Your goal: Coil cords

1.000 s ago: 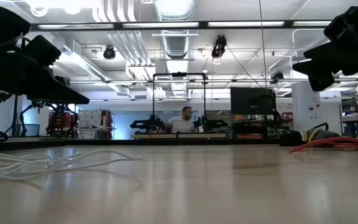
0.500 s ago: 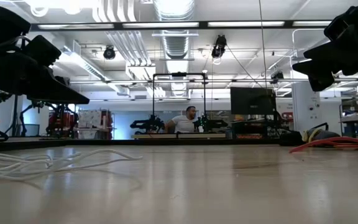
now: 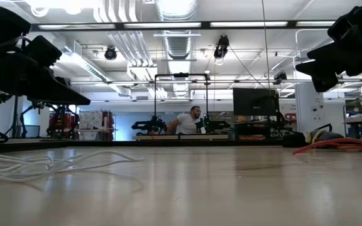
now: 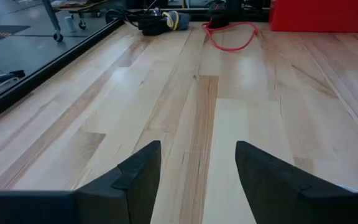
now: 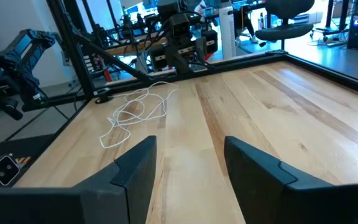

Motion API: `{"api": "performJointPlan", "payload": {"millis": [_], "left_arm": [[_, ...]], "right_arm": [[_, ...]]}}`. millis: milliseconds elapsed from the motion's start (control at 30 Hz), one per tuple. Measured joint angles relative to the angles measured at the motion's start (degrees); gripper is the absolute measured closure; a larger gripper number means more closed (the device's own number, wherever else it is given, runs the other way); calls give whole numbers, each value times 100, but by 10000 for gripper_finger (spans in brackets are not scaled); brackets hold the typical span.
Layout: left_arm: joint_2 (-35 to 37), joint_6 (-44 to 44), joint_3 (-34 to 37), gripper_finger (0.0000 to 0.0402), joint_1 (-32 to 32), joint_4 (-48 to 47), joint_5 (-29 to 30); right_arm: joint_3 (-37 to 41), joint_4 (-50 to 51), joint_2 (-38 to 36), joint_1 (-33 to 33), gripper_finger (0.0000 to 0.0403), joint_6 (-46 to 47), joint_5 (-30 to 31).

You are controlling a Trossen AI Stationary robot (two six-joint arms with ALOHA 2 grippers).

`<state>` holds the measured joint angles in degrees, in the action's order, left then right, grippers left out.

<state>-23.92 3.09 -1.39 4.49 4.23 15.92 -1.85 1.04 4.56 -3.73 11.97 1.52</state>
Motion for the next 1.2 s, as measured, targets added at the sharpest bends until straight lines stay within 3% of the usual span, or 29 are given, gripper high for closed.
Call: {"api": "performJointPlan", "payload": {"millis": [533,867,1067,1200], "left_arm": [[0,2,1,203,1,0,0],[0,1,1,203,1,1,0],[0,1,1,203,0,0,0],[0,0,2,203,2,0,0]], "right_arm": [[0,-187,0,-2,219,186,7],[0,-1996,24,0,219,765,15],[-2,-2378,531,0,219,1735,7],[-2,-2445,1017,-1,219,1898,-46]]}}
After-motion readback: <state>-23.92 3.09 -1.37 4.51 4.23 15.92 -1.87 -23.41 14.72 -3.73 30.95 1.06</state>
